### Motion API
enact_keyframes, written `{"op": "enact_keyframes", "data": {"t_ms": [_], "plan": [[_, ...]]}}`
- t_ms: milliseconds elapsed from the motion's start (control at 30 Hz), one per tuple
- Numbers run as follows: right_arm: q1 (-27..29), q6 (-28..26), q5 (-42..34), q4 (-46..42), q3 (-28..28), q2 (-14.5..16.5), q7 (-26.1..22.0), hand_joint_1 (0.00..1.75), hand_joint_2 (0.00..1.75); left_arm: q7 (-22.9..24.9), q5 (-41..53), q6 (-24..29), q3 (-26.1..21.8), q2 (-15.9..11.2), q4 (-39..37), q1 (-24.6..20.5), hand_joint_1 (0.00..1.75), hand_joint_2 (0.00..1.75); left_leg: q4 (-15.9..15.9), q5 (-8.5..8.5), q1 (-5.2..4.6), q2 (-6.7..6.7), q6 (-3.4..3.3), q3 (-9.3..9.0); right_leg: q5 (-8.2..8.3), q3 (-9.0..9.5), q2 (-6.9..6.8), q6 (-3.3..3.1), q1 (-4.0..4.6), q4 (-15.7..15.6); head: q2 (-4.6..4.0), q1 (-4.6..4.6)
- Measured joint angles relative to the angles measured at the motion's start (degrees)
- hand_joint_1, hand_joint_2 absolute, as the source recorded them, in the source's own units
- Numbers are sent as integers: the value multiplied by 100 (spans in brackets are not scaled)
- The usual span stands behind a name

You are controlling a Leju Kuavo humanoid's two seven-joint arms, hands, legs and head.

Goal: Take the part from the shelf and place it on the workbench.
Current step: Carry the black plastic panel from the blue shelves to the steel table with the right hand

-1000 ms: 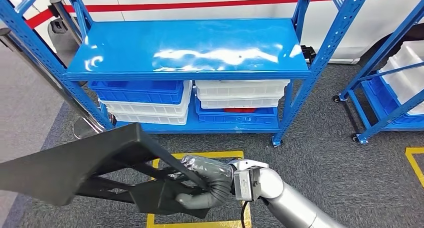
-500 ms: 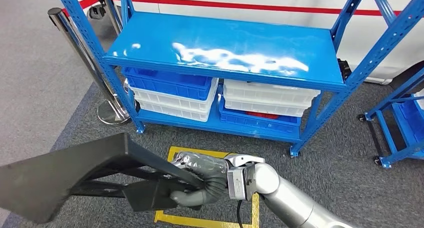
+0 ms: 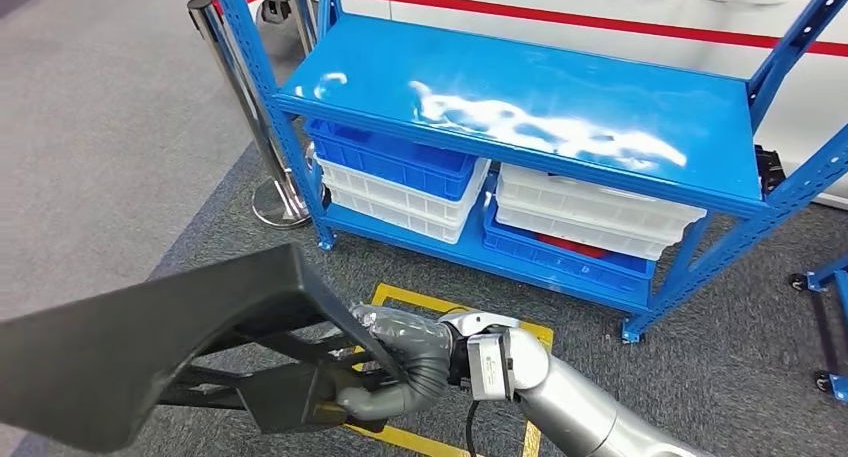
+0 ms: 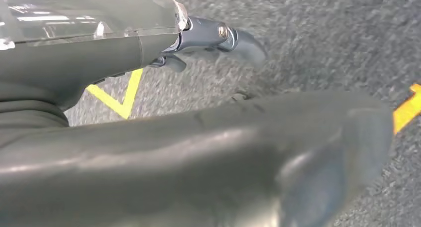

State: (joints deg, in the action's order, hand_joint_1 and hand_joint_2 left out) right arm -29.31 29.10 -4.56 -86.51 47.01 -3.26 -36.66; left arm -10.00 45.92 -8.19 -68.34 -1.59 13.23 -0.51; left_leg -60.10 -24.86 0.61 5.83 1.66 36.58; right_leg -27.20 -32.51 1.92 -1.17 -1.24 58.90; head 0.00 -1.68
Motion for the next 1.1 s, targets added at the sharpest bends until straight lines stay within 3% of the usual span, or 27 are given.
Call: {"op": "enact_keyframes", "data": {"t_ms": [67,133,167,200,233,300,367,433,500,533,600,633,667,700,733,800,867,900,933,967,1000,1033,1100], "plan": [[35,-22,-47,1,-7,45,-70,161,175,-35,4,-17,-1,-22,3,-11,0,0,-579,-328,-5,-361,56,254,13,15,-164,-35,7,-29,0,-42],[101,-101,-89,1,-37,69,-162,161,175,-70,19,-7,-1,-37,7,-33,0,0,-1241,-604,24,-509,102,539,6,13,-347,-46,24,-25,0,-51],[138,-151,-102,1,-63,86,-202,161,175,-82,30,4,-1,-37,9,-32,0,0,-1352,-608,37,-536,117,572,1,12,-434,-48,28,-23,0,-52],[166,-200,-120,0,-95,111,-234,161,175,-93,42,19,-1,-36,10,-26,0,0,-1228,-506,47,-560,125,485,-3,14,-509,-44,28,-20,0,-53],[189,-246,-152,-1,-130,143,-259,161,175,-102,53,36,-1,-37,11,-19,0,0,-897,-329,53,-607,122,290,-10,20,-576,-36,28,-19,0,-52],[237,-309,-270,-15,-229,217,-286,161,175,-111,69,74,-4,-38,14,-27,0,0,-99,-64,24,-825,74,-146,-28,38,-689,-4,49,-16,0,-51],[297,-337,-369,-34,-351,303,-305,161,175,-114,92,101,-16,-38,20,-52,0,0,228,-12,-22,-932,-13,-305,-40,50,-784,42,79,-19,0,-47],[355,-332,-370,-54,-440,390,-320,161,175,-117,120,104,-39,-39,27,-52,0,0,240,10,-32,-816,-93,-288,-48,64,-872,99,93,-31,0,-44],[407,-322,-308,-84,-476,460,-331,161,175,-133,139,88,-63,-38,31,-42,0,0,298,55,-6,-710,-163,-300,-170,35,-726,152,76,97,0,-40],[432,-321,-261,-99,-483,482,-335,161,175,-141,146,68,-72,-37,32,-49,0,0,326,80,11,-658,-196,-311,-322,-54,-570,166,67,318,0,-37],[505,-331,-179,-115,-487,497,-340,161,175,-147,169,16,-84,-37,33,-75,0,0,334,100,17,-535,-231,-295,-712,-383,-278,166,50,1048,0,-32],[543,-339,-140,-117,-487,497,-339,161,175,-149,184,-18,-87,-38,33,-86,0,0,329,103,15,-459,-235,-286,-839,-550,-223,168,50,1388,0,-32],[572,-346,-118,-117,-487,497,-338,161,175,-148,198,-46,-90,-38,33,-87,0,0,321,105,13,-382,-236,-280,-862,-650,-203,170,48,1576,0,-32],[587,-350,-107,-119,-487,497,-338,161,175,-147,209,-72,-93,-38,33,-84,0,0,307,103,14,-303,-231,-276,-764,-647,-195,172,43,1546,0,-33],[593,-352,-102,-122,-487,498,-338,161,175,-146,215,-87,-96,-38,32,-81,0,0,287,97,15,-222,-221,-275,-572,-541,-177,172,33,1307,0,-33],[587,-348,-95,-127,-486,500,-334,161,175,-139,219,-105,-107,-38,32,-82,0,0,214,69,13,-66,-177,-250,-196,-209,18,167,-6,584,0,-32],[579,-328,-74,-137,-485,504,-317,161,175,-116,232,-113,-119,-44,33,-92,0,0,132,52,10,59,-110,-178,-86,-56,225,155,-33,202,1,-35],[572,-315,-58,-140,-482,509,-302,161,175,-103,239,-114,-124,-48,34,-88,0,0,117,58,18,116,-67,-140,-107,-59,260,138,-24,179,1,-37],[559,-303,-45,-145,-479,516,-285,161,175,-88,249,-112,-127,-52,34,-77,0,0,119,72,34,170,-27,-111,-94,-66,206,108,-18,173,1,-36],[542,-294,-34,-145,-475,524,-267,161,175,-76,253,-111,-130,-55,34,-60,0,0,118,75,49,179,7,-96,-81,-58,137,73,-12,155,1,-34],[526,-288,-28,-146,-472,531,-255,161,175,-68,257,-108,-132,-51,33,-48,0,0,63,39,47,90,38,-63,-66,-46,72,37,-14,131,1,-49],[514,-283,-25,-147,-470,536,-247,161,175,-61,261,-104,-133,-49,33,-47,0,0,-91,-54,38,-61,60,13,-53,-33,-6,7,-17,104,0,-65],[515,-280,-16,-146,-469,532,-246,161,175,-55,272,-104,-134,-45,33,-70,0,0,-715,-388,27,-409,100,304,-51,-24,-175,-34,6,82,0,-98]]}}
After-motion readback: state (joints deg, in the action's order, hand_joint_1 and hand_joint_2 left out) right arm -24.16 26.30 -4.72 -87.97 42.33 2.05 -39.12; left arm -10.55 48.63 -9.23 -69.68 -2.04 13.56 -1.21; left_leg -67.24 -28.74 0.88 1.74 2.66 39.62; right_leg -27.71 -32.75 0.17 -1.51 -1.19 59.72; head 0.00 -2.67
